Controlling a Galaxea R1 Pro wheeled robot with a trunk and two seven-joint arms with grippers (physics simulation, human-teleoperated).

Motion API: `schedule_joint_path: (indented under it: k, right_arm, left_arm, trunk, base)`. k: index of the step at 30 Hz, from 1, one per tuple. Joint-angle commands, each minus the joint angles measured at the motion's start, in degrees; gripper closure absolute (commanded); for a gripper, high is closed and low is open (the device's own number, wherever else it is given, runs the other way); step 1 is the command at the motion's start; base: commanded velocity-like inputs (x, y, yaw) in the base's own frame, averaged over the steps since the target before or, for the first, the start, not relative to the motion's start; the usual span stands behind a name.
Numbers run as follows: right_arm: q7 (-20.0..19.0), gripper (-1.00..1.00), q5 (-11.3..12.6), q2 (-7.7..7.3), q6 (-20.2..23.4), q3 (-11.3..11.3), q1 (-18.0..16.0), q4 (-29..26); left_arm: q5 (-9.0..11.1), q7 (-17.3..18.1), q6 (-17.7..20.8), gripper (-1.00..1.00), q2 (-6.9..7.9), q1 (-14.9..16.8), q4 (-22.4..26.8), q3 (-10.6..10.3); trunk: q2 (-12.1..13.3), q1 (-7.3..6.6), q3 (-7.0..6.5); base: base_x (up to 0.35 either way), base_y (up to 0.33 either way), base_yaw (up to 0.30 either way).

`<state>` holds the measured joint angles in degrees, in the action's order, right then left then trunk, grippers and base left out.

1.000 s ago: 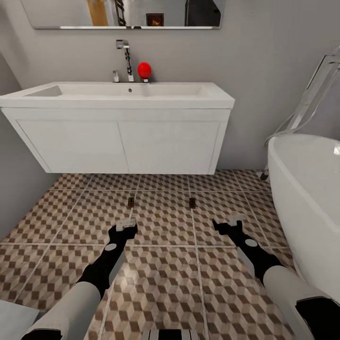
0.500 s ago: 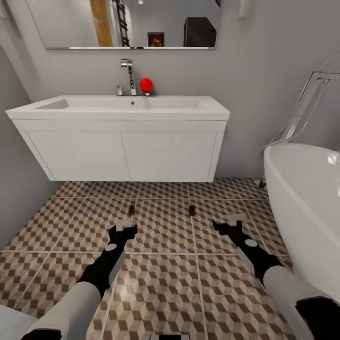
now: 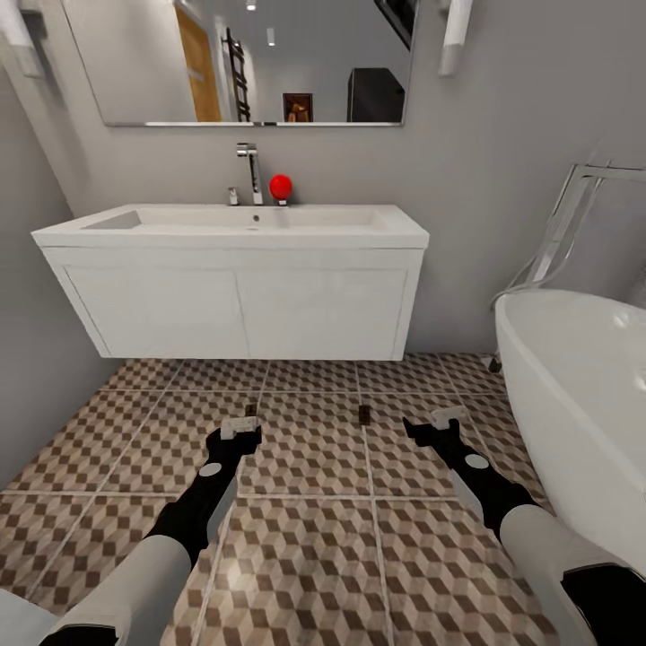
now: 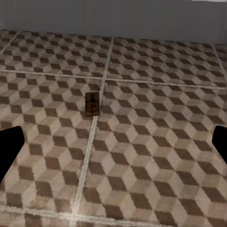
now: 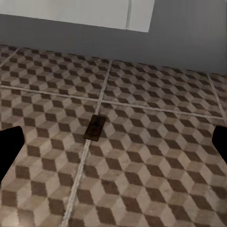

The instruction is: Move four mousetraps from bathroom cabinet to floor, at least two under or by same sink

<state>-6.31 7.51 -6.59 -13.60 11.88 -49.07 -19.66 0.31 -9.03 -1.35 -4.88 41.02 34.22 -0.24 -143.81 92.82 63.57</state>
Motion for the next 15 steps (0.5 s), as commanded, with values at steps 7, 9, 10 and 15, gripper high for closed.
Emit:
schedule_joint_path:
  k: [7, 9, 10, 15]
  right_arm:
    - [-0.19, -1.00, 0.44, -0.01, -0.20, 0.40, -0.05, 0.06]
    - [-0.19, -1.00, 0.42, -0.01, -0.20, 0.41, -0.04, 0.06]
    - [-0.19, -1.00, 0.41, 0.00, -0.20, 0.41, -0.05, 0.06]
    - [-0.15, -1.00, 0.40, 0.00, -0.20, 0.42, -0.06, 0.06]
  left_arm:
    - [0.04, -0.20, -0.09, -1.00, -0.10, 0.02, -0.06, -0.02]
    - [0.04, -0.20, -0.07, -1.00, -0.16, 0.02, -0.09, -0.02]
    - [0.04, -0.20, -0.07, -1.00, -0.17, 0.02, -0.09, -0.02]
    - [0.04, -0.20, -0.04, -1.00, -0.03, 0.02, -0.11, -0.02]
  trunk:
    - [0.08, -0.19, -1.51]
    - [0.11, -0.24, -1.95]
    - [0.12, -0.27, -2.17]
    - [0.19, -0.39, -3.28]
  base:
    - [0.000, 0.000, 0.000]
    - [0.000, 0.000, 0.000]
    - [0.000, 0.000, 0.000]
    - [0.000, 0.000, 0.000]
